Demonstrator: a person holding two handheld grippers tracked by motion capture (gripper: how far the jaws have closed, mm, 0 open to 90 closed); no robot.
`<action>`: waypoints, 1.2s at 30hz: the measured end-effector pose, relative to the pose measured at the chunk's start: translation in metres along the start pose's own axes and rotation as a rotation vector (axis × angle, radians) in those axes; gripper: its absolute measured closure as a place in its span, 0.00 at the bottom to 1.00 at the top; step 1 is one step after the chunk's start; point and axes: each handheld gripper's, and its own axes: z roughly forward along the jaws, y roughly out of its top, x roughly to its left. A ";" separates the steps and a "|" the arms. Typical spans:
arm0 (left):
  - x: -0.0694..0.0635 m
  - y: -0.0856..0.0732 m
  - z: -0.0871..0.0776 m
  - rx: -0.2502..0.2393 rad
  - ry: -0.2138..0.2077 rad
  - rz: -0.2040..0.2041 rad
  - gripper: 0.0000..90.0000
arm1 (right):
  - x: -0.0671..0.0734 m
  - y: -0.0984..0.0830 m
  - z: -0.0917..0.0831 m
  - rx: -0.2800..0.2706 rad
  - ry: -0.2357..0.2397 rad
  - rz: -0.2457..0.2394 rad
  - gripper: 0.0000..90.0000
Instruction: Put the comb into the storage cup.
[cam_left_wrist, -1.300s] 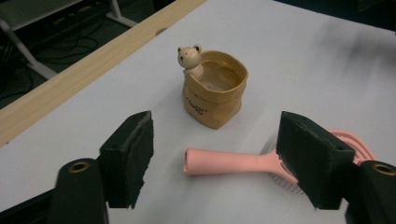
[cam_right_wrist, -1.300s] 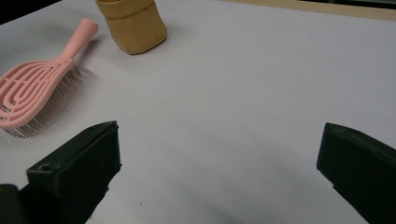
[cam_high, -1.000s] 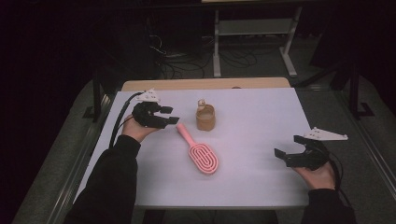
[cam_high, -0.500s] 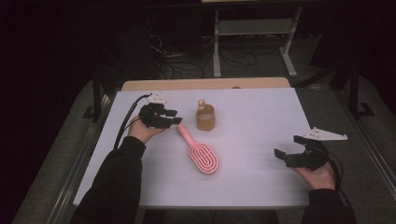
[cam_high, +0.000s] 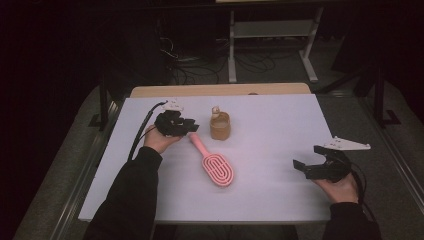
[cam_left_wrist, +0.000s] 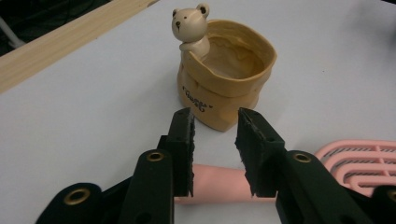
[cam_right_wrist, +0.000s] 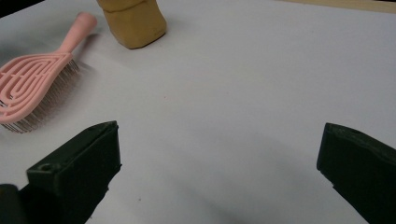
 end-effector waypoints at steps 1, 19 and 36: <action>0.001 -0.001 0.002 0.002 -0.005 -0.006 0.77 | 0.000 0.000 0.000 0.000 0.000 -0.001 0.00; 0.000 -0.009 0.032 0.074 -0.027 -0.013 1.00 | 0.003 0.000 0.007 0.038 0.000 -0.030 0.00; -0.004 -0.020 0.048 0.191 0.009 0.035 1.00 | 0.003 0.000 0.006 0.035 0.001 -0.030 0.00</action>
